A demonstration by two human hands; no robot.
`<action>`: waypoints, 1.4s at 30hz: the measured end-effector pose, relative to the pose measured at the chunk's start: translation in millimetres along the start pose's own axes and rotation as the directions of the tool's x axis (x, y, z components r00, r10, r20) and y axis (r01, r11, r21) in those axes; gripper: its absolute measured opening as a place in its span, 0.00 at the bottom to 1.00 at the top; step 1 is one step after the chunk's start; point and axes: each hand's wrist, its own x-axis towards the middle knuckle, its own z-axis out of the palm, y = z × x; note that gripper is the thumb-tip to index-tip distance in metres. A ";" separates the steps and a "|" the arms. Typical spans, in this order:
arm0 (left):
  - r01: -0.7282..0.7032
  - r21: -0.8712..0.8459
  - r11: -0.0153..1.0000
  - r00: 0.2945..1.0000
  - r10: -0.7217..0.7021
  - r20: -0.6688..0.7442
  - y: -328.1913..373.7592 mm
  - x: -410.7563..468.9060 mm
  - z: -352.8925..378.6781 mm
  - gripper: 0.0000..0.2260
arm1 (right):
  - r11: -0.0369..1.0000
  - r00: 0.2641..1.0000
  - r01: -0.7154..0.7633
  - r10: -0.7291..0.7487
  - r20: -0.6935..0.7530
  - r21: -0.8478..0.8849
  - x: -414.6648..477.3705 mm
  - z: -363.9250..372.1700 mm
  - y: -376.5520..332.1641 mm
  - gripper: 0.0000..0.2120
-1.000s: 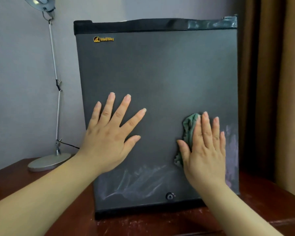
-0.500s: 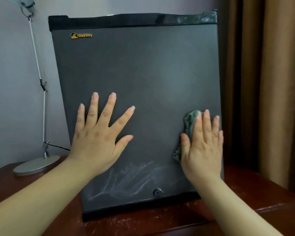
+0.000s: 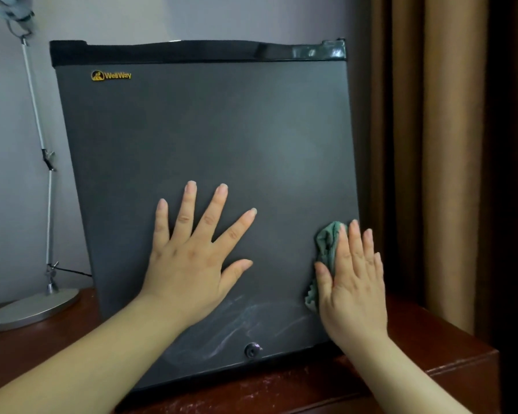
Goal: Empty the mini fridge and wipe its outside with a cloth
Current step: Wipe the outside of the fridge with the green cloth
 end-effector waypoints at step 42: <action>-0.079 -0.124 0.989 0.994 0.086 0.059 24.8 -2.2 -6.6 0.31 | 0.991 0.991 -0.135 0.135 0.001 0.016 28.2 -97.1 35.1 0.15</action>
